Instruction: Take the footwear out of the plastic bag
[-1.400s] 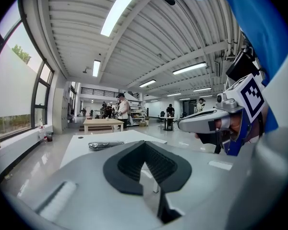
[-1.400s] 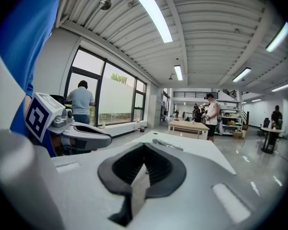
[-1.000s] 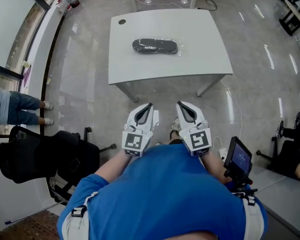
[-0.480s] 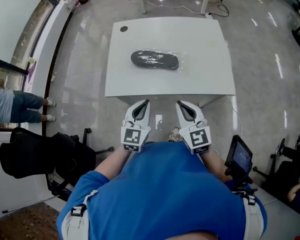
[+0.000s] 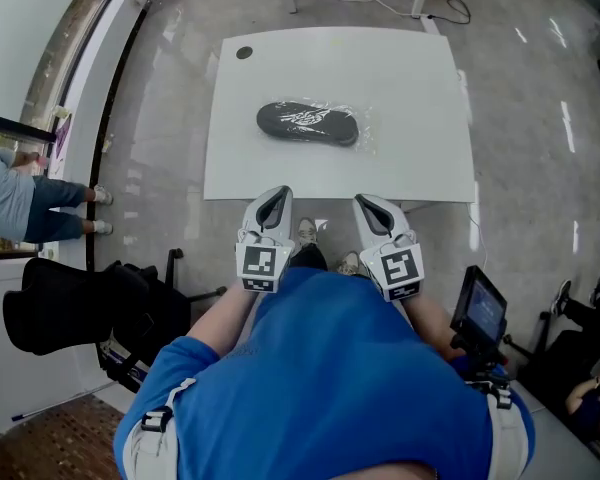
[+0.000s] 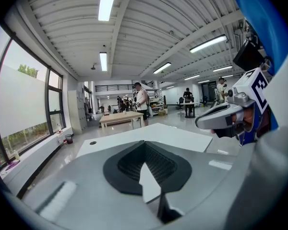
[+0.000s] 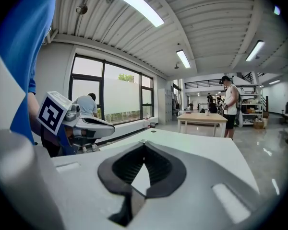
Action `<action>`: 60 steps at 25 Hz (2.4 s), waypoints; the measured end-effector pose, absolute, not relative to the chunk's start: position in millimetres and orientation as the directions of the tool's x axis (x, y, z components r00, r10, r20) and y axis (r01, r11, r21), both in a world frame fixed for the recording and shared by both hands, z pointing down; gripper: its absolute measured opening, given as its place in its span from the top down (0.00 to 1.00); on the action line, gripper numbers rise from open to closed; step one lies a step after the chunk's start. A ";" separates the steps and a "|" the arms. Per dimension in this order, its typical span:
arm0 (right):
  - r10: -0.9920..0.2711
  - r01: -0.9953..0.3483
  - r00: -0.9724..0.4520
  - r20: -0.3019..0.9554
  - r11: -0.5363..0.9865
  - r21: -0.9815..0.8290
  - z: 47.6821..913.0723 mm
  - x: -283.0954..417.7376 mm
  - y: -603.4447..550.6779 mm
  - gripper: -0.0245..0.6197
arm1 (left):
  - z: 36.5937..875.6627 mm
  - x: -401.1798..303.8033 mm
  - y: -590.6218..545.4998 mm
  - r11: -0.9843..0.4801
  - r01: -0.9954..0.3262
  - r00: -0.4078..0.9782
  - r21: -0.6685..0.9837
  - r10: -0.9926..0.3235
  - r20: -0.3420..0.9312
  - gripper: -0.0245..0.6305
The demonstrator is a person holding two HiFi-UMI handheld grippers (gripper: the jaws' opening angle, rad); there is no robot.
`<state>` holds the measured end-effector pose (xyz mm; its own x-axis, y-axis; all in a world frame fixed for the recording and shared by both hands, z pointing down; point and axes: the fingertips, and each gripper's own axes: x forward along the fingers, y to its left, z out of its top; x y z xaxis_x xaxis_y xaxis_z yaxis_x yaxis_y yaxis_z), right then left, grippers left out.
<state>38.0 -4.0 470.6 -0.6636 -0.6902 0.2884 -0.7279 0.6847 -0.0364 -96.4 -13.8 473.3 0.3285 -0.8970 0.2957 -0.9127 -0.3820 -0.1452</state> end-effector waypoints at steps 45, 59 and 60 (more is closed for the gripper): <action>-0.659 -0.784 -0.568 0.493 0.616 -0.079 546.5 18.8 -241.1 0.96 | 610.9 -115.9 -283.8 -0.940 -0.312 0.574 -0.136 -0.301 0.762 0.55; -0.643 -0.794 -0.549 0.534 0.600 -0.094 548.7 19.9 -239.4 0.96 | 662.5 -140.5 -287.5 -0.980 0.028 0.303 0.197 0.196 0.933 0.22; -0.642 -0.796 -0.547 0.537 0.598 -0.095 550.3 21.2 -238.7 0.96 | 666.8 -142.9 -288.9 -0.975 0.034 0.278 0.219 0.219 0.935 0.22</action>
<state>21.2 -238.7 550.3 -0.5469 -0.6423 0.5370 -0.7957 0.5983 -0.0947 -142.9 -288.9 666.8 0.2784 0.2193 0.9351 0.0336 -0.9752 0.2187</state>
